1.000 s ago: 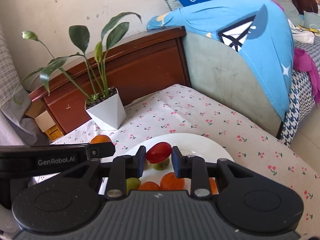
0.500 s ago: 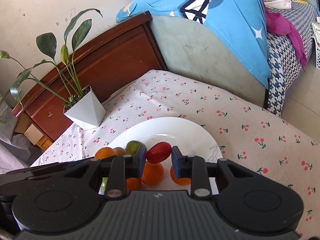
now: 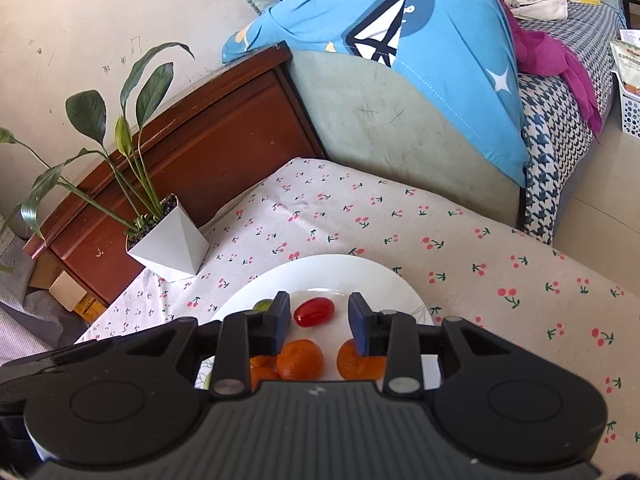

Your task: Organize fruits

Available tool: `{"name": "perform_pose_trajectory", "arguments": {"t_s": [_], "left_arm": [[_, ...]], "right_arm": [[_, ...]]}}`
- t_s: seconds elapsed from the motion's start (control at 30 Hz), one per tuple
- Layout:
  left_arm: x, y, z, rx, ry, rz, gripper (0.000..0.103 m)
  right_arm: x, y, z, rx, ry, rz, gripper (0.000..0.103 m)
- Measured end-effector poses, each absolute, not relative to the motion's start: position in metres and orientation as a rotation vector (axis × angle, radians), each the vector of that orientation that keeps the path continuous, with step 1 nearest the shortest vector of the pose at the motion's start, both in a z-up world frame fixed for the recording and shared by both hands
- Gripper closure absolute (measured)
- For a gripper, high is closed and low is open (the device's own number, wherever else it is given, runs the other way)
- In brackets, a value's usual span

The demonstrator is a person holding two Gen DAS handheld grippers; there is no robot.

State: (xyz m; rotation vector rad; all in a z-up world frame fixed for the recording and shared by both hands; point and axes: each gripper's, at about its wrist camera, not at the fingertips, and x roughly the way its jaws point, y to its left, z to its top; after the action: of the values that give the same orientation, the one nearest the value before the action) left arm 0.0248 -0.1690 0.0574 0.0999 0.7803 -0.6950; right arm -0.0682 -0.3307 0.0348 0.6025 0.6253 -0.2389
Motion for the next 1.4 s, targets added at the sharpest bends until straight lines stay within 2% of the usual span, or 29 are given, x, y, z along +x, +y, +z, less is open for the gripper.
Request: {"name": "perform_pose_trajectory", "arguments": {"t_s": [0.1,0.13,0.37,0.5,0.63,0.87,1.23,1.4], "left_arm": [[0.022,-0.167,0.064,0.095,0.782,-0.676,0.041],[0.021,-0.166,0.066,0.098,0.787,-0.662,0.036],[0.005,-0.155,0.071,0.085,0.823,-0.602,0.02],[-0.009,-0.15,0.068,0.095,0.858,-0.577,0.018],[-0.02,-0.146,0.066,0.117,0.875,-0.552,0.017],[-0.033,-0.136,0.061,0.139,0.924,-0.492,0.015],[-0.044,-0.122,0.067,0.152,0.936,-0.387,0.013],[-0.048,-0.12,0.068,0.172,0.93,-0.36,0.012]], "right_arm": [[-0.072,-0.33,0.041,0.592,0.619,-0.247,0.062],[-0.073,-0.329,0.044,0.582,0.62,-0.257,0.061],[-0.09,-0.323,0.052,0.549,0.634,-0.303,0.043],[-0.101,-0.318,0.052,0.548,0.655,-0.32,0.041],[-0.115,-0.308,0.054,0.513,0.676,-0.338,0.032],[-0.132,-0.299,0.053,0.508,0.712,-0.36,0.025],[-0.142,-0.278,0.052,0.429,0.761,-0.386,0.015],[-0.143,-0.275,0.051,0.419,0.769,-0.391,0.014]]}}
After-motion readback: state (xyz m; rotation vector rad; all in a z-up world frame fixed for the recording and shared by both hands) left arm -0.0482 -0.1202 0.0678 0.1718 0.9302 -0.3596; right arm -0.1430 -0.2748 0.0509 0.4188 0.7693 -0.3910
